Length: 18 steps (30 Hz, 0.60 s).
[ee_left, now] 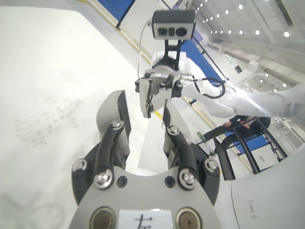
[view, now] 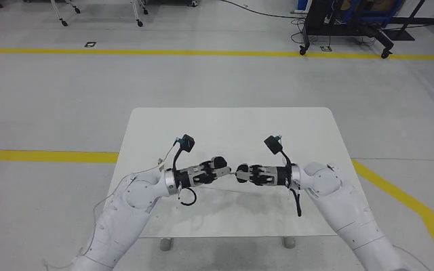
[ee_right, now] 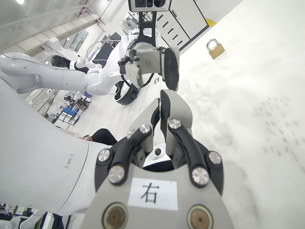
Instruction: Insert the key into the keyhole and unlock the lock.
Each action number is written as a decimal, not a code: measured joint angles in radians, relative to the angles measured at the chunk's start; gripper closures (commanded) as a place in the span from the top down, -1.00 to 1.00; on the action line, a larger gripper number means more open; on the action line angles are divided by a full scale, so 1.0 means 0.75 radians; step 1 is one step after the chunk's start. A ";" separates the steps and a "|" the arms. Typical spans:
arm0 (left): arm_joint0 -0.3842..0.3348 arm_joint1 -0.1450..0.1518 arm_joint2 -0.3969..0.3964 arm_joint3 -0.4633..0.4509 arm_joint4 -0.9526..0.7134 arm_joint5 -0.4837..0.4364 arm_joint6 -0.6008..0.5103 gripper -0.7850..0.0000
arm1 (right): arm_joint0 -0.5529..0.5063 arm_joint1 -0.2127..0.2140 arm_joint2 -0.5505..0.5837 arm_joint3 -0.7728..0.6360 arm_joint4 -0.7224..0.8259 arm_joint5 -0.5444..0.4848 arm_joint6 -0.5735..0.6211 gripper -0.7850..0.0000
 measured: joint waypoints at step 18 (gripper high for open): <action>0.308 0.140 -0.602 -0.772 0.889 0.291 -0.347 1.00 | -0.243 0.033 0.232 -0.069 -0.229 -0.177 -0.490 -1.00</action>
